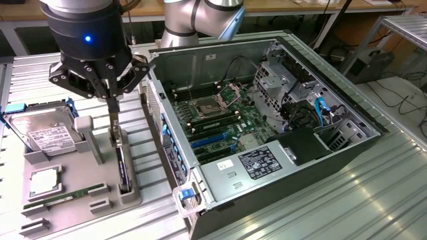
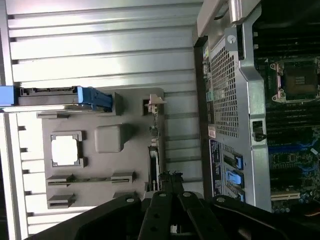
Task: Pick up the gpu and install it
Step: 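Reach for the gpu, then pick up the gpu and move the gpu toward the slot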
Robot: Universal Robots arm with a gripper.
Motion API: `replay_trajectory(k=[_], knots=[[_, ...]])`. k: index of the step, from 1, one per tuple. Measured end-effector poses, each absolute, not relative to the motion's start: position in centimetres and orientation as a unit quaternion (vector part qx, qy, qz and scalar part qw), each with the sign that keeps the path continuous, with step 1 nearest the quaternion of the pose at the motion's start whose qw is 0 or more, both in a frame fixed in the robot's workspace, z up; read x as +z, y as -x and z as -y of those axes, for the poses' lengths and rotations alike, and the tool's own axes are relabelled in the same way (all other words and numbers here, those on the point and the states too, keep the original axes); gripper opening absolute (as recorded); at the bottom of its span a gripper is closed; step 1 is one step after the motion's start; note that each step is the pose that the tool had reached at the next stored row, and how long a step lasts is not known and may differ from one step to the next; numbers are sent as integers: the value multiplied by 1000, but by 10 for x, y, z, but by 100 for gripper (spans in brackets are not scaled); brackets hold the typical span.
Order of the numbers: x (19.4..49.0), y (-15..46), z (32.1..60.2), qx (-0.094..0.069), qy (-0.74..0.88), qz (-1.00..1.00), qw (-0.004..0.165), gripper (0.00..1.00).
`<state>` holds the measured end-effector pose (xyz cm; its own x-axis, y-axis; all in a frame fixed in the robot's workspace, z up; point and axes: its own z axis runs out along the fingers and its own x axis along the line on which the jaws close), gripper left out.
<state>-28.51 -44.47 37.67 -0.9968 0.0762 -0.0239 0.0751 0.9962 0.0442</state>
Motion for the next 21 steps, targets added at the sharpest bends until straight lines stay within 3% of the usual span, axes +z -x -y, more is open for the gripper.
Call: replay_trajectory(k=[21], knots=[[366, 298, 452, 21, -38, -999, 9, 11]])
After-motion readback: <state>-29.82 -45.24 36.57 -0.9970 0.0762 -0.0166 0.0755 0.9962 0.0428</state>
